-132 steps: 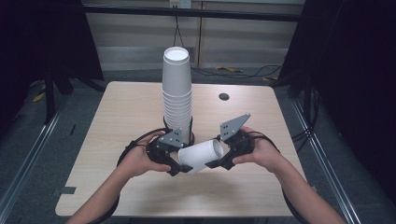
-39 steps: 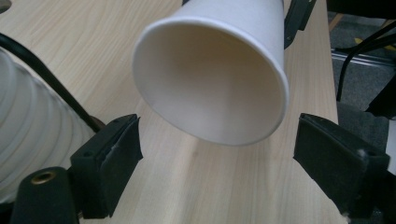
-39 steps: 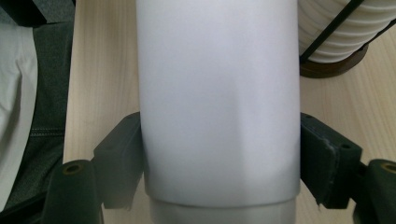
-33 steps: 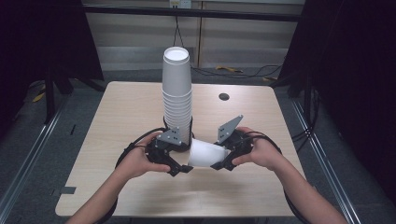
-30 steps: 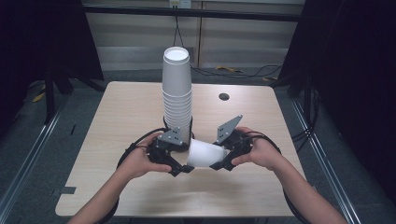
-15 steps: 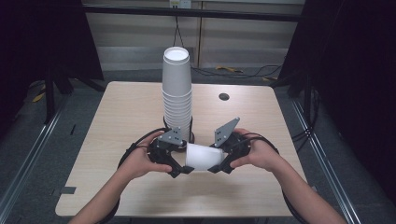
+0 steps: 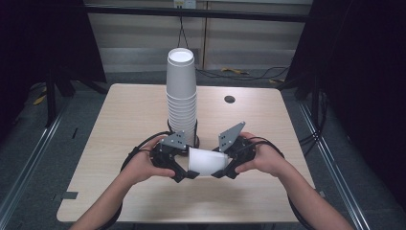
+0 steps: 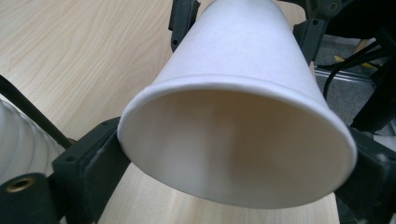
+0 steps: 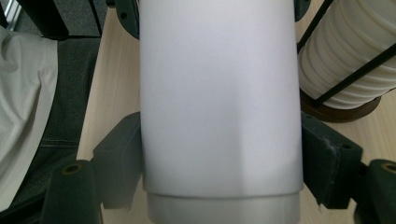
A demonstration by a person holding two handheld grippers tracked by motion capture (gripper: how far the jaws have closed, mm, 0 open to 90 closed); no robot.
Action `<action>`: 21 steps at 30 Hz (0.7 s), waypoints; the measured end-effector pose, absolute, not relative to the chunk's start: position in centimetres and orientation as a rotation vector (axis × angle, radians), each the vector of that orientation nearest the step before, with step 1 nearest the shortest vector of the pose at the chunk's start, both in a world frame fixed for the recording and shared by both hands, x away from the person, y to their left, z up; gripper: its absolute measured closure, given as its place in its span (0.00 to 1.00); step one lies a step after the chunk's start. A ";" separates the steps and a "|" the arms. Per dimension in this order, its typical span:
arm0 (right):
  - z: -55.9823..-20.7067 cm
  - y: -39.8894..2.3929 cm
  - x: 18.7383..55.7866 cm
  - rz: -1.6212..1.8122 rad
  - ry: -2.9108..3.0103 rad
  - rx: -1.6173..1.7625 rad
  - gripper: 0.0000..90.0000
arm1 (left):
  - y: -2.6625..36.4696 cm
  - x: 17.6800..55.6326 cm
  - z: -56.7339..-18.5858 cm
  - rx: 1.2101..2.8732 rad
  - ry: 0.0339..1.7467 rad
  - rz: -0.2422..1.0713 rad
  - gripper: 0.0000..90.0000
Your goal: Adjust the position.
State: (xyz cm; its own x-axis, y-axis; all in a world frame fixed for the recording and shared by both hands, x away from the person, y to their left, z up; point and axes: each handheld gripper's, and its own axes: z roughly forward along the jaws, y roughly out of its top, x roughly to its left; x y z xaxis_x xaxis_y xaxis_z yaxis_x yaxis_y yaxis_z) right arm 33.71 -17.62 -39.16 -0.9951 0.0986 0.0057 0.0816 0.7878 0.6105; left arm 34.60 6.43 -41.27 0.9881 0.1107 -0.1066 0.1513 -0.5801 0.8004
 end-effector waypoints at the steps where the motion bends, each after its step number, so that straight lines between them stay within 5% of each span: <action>1: -39.1 -17.6 33.7 1.007 2.946 0.155 0.27 | 6.5 34.6 -41.2 2.192 0.180 -0.050 0.09; 21: -39.3 -17.7 33.9 1.044 2.936 0.157 0.27 | 6.7 34.7 -41.4 2.181 0.192 -0.060 0.09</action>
State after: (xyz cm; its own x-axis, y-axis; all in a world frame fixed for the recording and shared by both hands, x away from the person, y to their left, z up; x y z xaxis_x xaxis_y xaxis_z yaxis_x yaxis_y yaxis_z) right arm 33.86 -17.72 -39.28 -0.9947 0.1015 0.0139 0.0874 0.7710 0.6309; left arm 34.74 6.66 -41.38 0.9867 0.1154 -0.1142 0.1599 -0.5685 0.8070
